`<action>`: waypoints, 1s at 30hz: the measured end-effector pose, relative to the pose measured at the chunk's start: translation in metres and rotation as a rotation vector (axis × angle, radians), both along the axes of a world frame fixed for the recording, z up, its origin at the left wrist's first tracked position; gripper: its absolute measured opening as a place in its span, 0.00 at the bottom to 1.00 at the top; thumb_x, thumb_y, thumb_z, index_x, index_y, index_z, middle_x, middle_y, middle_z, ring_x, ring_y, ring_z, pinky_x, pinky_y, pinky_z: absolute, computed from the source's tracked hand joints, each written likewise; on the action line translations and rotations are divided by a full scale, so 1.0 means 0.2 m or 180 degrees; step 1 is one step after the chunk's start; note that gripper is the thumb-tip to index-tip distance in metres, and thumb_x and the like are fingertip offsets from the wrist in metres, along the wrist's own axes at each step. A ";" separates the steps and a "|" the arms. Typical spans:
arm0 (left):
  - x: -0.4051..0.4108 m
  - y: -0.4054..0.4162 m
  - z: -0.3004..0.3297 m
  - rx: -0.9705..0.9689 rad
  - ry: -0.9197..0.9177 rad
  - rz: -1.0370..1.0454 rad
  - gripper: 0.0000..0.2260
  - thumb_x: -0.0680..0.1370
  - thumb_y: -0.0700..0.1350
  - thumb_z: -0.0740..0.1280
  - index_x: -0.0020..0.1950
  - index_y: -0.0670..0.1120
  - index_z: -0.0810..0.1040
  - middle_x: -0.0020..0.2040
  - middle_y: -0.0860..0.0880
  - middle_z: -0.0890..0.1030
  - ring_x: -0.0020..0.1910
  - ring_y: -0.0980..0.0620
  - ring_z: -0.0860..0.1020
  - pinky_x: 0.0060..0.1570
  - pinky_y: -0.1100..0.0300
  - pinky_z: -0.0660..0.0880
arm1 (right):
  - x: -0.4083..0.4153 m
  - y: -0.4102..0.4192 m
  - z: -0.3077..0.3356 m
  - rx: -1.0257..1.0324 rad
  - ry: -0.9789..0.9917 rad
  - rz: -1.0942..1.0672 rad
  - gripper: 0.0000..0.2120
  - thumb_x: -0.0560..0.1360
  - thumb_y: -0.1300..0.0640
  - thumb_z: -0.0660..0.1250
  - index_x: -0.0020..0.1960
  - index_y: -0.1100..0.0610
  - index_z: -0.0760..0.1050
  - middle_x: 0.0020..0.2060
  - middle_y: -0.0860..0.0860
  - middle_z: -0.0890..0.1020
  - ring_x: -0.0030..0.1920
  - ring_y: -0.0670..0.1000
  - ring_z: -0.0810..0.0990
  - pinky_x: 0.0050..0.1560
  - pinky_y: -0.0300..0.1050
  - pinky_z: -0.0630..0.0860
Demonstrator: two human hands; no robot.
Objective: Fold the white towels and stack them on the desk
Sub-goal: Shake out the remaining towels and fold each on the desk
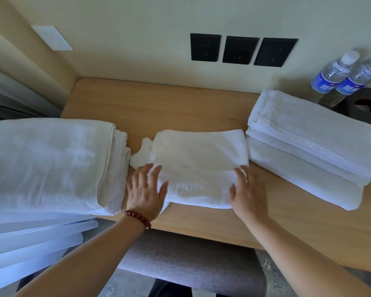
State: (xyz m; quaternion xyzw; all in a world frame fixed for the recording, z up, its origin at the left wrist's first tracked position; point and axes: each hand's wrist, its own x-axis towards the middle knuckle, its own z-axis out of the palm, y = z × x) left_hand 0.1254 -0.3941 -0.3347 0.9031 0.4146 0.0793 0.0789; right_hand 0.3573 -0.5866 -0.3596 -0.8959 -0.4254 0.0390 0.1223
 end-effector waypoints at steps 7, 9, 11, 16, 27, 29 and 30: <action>0.18 -0.12 -0.12 -0.0240 0.1197 -0.0774 0.30 0.82 0.67 0.44 0.81 0.59 0.42 0.81 0.47 0.37 0.80 0.43 0.37 0.75 0.34 0.42 | -0.19 0.16 -0.10 -0.0795 0.0608 0.0636 0.30 0.84 0.38 0.44 0.82 0.50 0.52 0.81 0.55 0.51 0.81 0.57 0.48 0.79 0.61 0.47; 0.18 -0.11 -0.14 -0.0281 0.1479 -0.0848 0.30 0.82 0.67 0.41 0.80 0.59 0.38 0.79 0.48 0.31 0.78 0.43 0.32 0.74 0.33 0.39 | -0.17 0.12 -0.16 -0.0969 0.0509 0.0628 0.32 0.82 0.34 0.41 0.82 0.46 0.48 0.82 0.54 0.49 0.81 0.57 0.46 0.79 0.63 0.46; 0.17 -0.08 -0.16 -0.0331 0.1701 -0.0971 0.29 0.81 0.66 0.39 0.79 0.59 0.32 0.77 0.48 0.25 0.76 0.43 0.27 0.73 0.32 0.36 | -0.11 0.06 -0.20 -0.1074 0.0286 0.0681 0.32 0.81 0.32 0.40 0.82 0.43 0.45 0.82 0.53 0.48 0.81 0.58 0.46 0.78 0.64 0.47; 0.17 -0.09 -0.23 -0.0288 0.1577 -0.0805 0.29 0.82 0.66 0.41 0.80 0.59 0.37 0.80 0.48 0.31 0.78 0.42 0.31 0.73 0.31 0.38 | 0.01 -0.03 -0.23 -0.1163 0.0079 0.0406 0.33 0.81 0.31 0.41 0.82 0.42 0.45 0.82 0.52 0.48 0.81 0.57 0.45 0.78 0.65 0.48; 0.04 0.19 -0.14 -0.0601 0.0828 0.0638 0.32 0.82 0.64 0.43 0.82 0.49 0.47 0.82 0.42 0.46 0.81 0.43 0.44 0.78 0.43 0.46 | 0.03 -0.04 -0.25 -0.1177 0.0140 0.0438 0.33 0.81 0.31 0.42 0.82 0.44 0.49 0.81 0.53 0.53 0.81 0.57 0.49 0.77 0.66 0.52; 0.08 0.24 -0.12 -0.0929 0.0554 0.0860 0.31 0.82 0.62 0.45 0.82 0.48 0.49 0.82 0.43 0.48 0.81 0.44 0.48 0.78 0.46 0.51 | 0.03 -0.04 -0.25 -0.1170 0.0143 0.0458 0.33 0.80 0.31 0.42 0.82 0.44 0.50 0.81 0.54 0.53 0.81 0.57 0.49 0.76 0.66 0.52; 0.11 0.25 -0.12 -0.1077 0.0401 0.0929 0.31 0.82 0.61 0.47 0.82 0.48 0.50 0.82 0.43 0.49 0.80 0.44 0.50 0.78 0.47 0.53 | 0.02 -0.04 -0.25 -0.1175 0.0132 0.0465 0.33 0.80 0.31 0.41 0.82 0.44 0.49 0.82 0.53 0.52 0.81 0.57 0.48 0.76 0.66 0.52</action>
